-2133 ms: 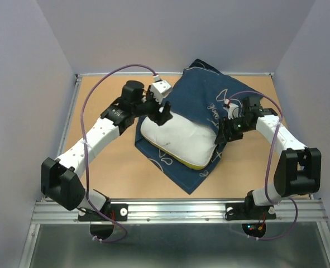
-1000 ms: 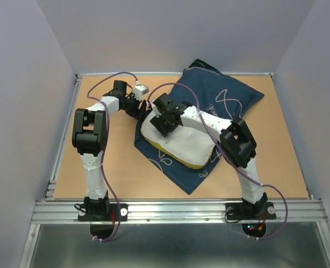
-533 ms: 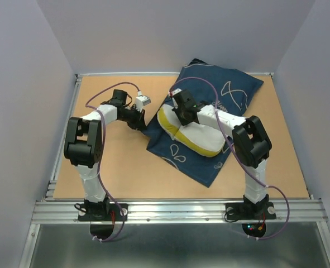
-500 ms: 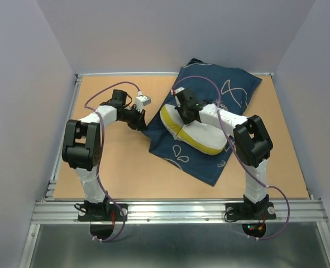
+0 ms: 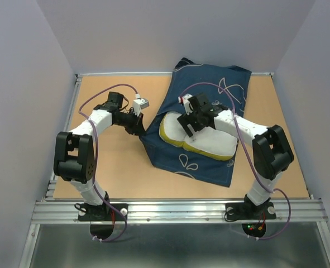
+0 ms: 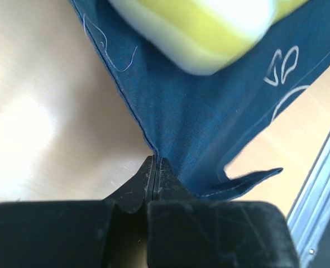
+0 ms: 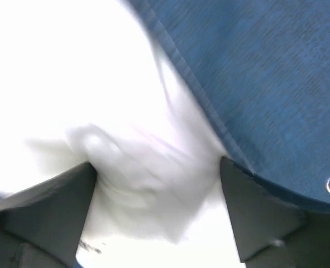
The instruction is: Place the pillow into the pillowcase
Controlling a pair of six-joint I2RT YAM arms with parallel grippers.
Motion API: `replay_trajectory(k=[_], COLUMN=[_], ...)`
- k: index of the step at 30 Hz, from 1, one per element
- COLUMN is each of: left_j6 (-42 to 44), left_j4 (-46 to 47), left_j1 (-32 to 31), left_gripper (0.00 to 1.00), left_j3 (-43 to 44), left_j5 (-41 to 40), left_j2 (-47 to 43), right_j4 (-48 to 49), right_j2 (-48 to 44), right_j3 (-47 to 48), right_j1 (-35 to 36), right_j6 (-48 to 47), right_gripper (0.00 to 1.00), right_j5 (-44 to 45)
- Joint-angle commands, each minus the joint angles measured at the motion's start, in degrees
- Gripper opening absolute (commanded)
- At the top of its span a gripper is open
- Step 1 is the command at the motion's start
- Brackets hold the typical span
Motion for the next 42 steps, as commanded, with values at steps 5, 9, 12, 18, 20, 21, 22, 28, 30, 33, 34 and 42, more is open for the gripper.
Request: replay_trajectory(k=[5,9,12,18,20,21,22,28,30,33,34,42], left_j6=[-4.2,-6.3,-7.5,-4.1,-2.7,-0.5,-0.2,5.4,6.4,9.6,10.5,20.7], left_j4=[-2.2,-0.7,-0.5,-6.7,-10.2,-13.0,-13.4,-20.5,-21.7,-26.4,-27.7,-38.4], left_j1=[-1.8,-2.7,-2.7,-2.8,-2.8,-2.9,-2.9,-4.7,-4.8,-4.8,-4.8,-4.8], left_gripper=[0.0,0.0,0.0,0.0,0.0,0.0,0.0,0.0,0.0,0.0,0.0,0.0], left_j3=[0.4,0.0,-0.5,-0.5,-2.5,-3.3,-4.2,-0.3,0.9,3.1,3.8,3.7], left_j5=[2.1,2.4,2.2,2.7,2.6,2.7,2.9,0.0,-1.4,-2.3,-2.5,-5.7], left_j2=[1.0,0.9,-0.4,-2.3,-4.2,-5.8,-6.4,-9.4,-9.4,-9.4,-9.4,-11.1], right_j4=[-8.4,-8.0,-7.8,-0.5,2.6,3.4,4.0,13.4,14.3,17.4,19.2,21.3], right_j2=[-9.7,-3.9,2.5,9.6,8.6,8.2,7.9,4.7,5.3,6.9,6.6,6.2], right_j3=[0.5,3.7,6.1,4.6,3.6,3.4,3.1,1.8,4.7,9.5,9.5,-11.9], right_j1=[4.6,9.7,14.0,13.8,12.8,12.6,12.0,7.0,3.0,-4.8,-6.6,6.9], right_j6=[-0.9,0.0,-0.1,1.9,3.9,5.0,5.3,1.0,-0.2,-4.2,-5.2,-2.9], right_gripper=[1.0,1.0,1.0,0.91,0.76,0.73,0.61,0.12,0.07,0.01,0.01,0.01], right_j5=[-13.6,-10.5,-2.5,14.9,17.9,19.0,20.0,27.2,28.1,29.9,30.5,26.3])
